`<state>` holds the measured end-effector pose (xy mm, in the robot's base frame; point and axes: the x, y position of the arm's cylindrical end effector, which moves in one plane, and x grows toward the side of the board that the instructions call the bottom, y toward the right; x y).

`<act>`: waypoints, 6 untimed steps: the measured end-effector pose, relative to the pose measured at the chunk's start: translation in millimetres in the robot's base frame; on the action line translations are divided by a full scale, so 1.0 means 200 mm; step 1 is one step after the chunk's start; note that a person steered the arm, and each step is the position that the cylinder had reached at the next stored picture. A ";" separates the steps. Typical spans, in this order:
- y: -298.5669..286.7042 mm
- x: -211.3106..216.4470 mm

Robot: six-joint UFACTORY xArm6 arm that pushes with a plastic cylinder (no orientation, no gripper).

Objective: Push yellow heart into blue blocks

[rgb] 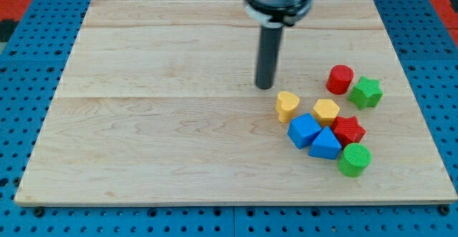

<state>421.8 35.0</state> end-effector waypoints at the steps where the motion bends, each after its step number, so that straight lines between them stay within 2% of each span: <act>1: 0.06 0.06; 2: 0.15 0.19; 3: 0.36 0.15; 5: 0.39 0.38; 6: 0.39 0.32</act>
